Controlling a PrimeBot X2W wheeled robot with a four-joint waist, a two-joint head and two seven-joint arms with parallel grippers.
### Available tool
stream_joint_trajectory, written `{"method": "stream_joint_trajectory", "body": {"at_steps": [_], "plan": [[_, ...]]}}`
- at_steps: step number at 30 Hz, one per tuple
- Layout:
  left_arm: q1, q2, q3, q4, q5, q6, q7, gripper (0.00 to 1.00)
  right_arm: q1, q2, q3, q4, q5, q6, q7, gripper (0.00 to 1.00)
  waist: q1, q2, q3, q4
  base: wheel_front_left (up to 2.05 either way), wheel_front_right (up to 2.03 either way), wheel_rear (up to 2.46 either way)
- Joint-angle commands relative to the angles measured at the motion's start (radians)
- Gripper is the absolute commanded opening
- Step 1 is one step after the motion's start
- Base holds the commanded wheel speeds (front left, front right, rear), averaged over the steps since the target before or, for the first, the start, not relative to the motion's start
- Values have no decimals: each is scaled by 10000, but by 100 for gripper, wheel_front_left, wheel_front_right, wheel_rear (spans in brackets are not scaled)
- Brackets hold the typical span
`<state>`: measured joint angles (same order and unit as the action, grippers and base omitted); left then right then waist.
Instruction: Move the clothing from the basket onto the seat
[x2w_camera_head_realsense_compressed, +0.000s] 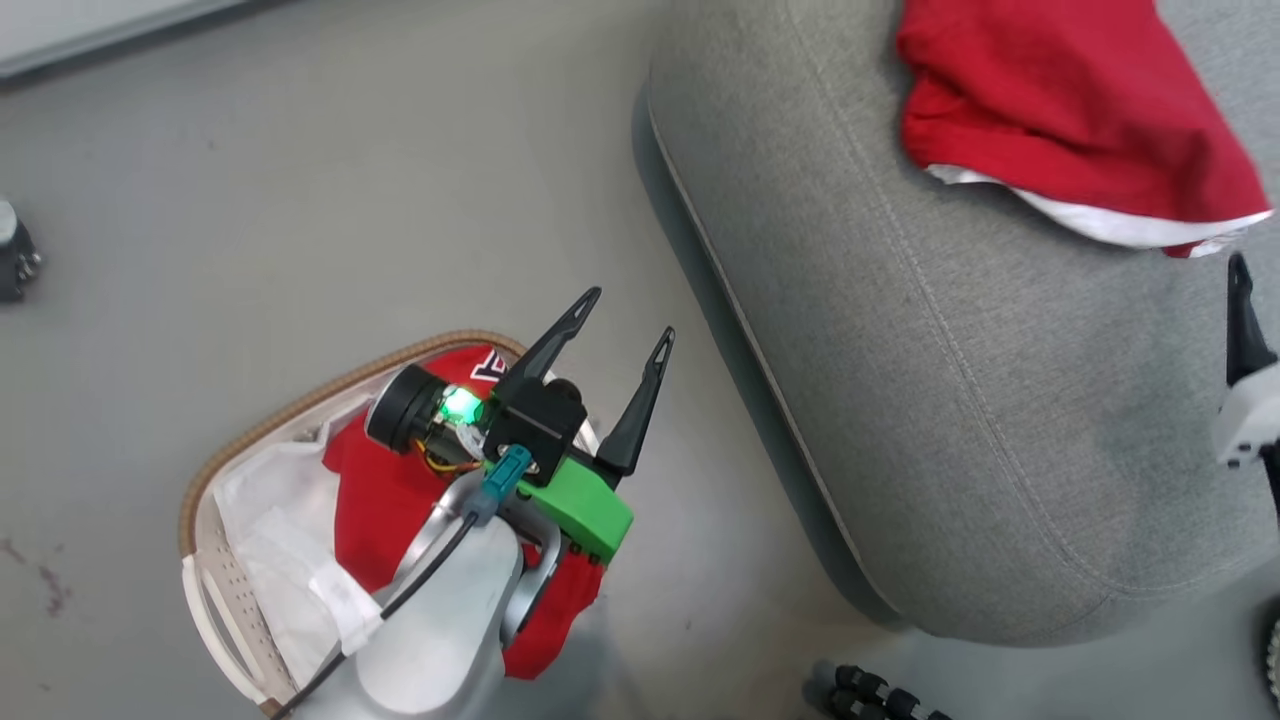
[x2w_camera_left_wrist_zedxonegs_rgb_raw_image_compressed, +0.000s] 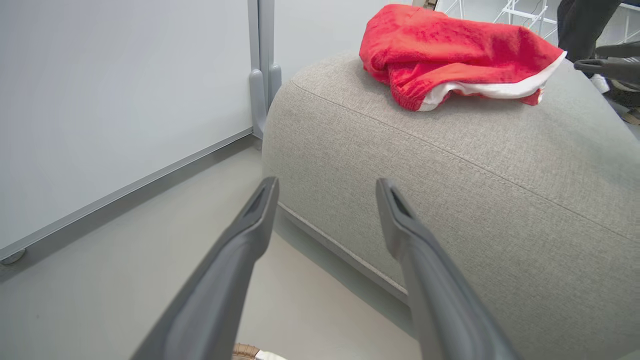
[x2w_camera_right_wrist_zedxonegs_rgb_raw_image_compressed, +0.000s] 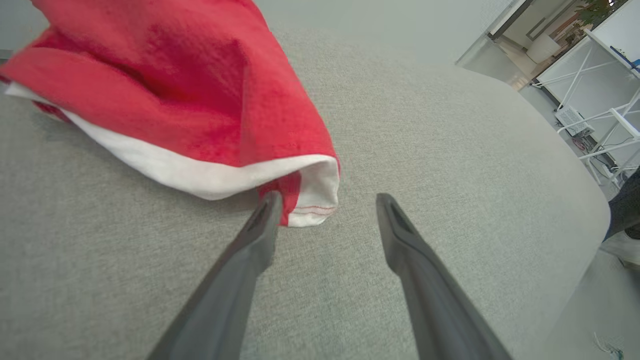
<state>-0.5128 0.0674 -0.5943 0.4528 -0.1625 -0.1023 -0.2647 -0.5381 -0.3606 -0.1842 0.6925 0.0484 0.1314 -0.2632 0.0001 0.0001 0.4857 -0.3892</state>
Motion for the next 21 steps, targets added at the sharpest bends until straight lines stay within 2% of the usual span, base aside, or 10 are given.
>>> {"method": "stream_joint_trajectory", "body": {"at_steps": [1,10,16,21], "plan": [[231,-34,69,-11,-42,99,5,100,327,59,-119,-183,-29,-14,-23,100,-1,-1,-621,48,0,0,0],[969,-95,653,-204,-266,436,5,100,1296,668,159,-1898,13,-14,-22,100,-1,-1,-1520,428,0,0,0],[1356,-121,1270,-471,-308,666,5,100,1327,1272,787,-3063,322,-14,-22,100,-1,-1,-1948,1020,0,0,0],[1693,-132,1969,-578,-314,874,7,100,1348,1706,1355,-3564,452,-14,-23,100,-1,-1,-2227,1634,0,0,0]]}}
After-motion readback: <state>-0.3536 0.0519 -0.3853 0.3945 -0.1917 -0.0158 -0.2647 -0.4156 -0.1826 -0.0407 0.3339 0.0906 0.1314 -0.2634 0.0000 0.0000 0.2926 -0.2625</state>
